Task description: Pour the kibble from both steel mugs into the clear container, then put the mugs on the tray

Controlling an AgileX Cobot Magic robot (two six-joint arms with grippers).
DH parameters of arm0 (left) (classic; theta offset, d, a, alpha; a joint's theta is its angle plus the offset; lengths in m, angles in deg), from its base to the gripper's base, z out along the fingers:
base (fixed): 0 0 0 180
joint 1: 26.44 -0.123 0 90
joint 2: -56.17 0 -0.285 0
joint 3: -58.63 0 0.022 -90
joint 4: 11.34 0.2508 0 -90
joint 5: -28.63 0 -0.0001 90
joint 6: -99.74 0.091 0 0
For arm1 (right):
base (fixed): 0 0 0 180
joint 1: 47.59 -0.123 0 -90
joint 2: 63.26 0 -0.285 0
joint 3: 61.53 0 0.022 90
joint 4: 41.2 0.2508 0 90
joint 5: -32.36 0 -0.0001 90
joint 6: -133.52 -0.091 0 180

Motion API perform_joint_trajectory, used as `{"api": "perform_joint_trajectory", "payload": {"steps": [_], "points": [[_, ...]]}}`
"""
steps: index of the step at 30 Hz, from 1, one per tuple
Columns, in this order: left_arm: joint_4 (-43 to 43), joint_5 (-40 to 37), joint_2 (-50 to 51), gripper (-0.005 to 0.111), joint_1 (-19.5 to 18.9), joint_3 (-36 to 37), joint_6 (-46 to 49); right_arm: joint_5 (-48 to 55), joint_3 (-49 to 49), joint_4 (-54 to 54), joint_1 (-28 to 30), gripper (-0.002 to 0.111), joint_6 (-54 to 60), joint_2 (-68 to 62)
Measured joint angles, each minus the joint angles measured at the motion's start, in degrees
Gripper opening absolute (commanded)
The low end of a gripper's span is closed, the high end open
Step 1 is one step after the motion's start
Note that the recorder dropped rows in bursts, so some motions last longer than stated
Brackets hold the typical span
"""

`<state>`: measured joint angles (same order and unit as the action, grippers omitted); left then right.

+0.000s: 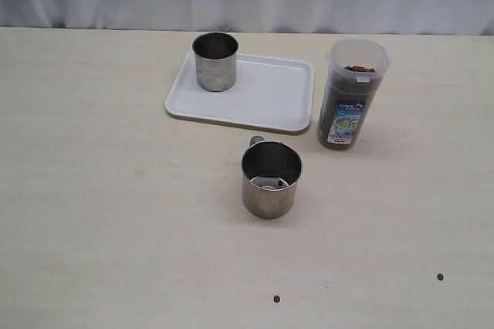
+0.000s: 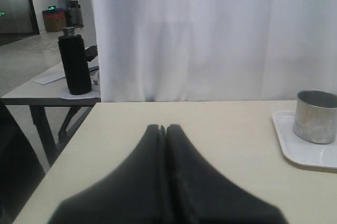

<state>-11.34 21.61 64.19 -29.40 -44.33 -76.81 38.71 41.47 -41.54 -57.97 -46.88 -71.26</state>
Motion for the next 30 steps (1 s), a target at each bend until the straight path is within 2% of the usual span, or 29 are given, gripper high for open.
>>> {"api": "perform_joint_trajectory", "payload": {"steps": [4,17,24,30], "points": [[0.3,-0.1,0.0,0.0,-1.5,0.0,0.0,0.0,0.0,0.0,0.0,0.004,0.0,0.0],[0.3,-0.1,0.0,0.0,-1.6,0.0,0.0,0.0,0.0,0.0,0.0,0.004,0.0,0.0],[0.3,-0.1,0.0,0.0,0.8,0.0,0.0,0.0,0.0,0.0,0.0,0.004,0.0,0.0],[0.3,-0.1,0.0,0.0,0.9,0.0,0.0,0.0,0.0,0.0,0.0,0.004,0.0,0.0]]}}
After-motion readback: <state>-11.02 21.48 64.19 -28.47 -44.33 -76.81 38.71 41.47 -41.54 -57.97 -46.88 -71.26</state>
